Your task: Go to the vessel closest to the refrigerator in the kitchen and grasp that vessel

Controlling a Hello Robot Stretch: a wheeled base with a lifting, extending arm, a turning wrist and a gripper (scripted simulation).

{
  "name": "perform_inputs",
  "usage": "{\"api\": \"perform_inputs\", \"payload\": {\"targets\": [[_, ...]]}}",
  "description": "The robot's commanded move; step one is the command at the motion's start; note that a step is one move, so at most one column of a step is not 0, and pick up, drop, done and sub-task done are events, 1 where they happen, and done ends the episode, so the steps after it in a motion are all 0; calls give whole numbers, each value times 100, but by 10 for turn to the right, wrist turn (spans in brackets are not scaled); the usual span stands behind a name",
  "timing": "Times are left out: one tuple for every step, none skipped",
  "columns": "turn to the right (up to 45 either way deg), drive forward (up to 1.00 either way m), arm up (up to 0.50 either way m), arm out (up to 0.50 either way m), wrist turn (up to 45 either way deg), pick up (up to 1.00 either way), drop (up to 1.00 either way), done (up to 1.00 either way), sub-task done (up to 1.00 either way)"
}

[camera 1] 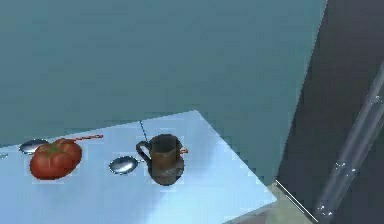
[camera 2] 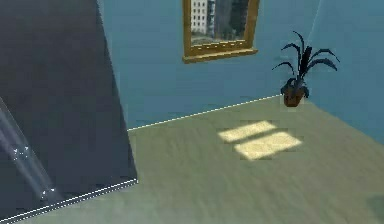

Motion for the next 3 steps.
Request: {"api": "perform_inputs", "payload": {"targets": [[-450, 0, 0, 0, 0, 0, 0, 0, 0], [-450, 0, 0, 0, 0, 0, 0, 0, 0], [-450, 0, 0, 0, 0, 0, 0, 0, 0]]}}
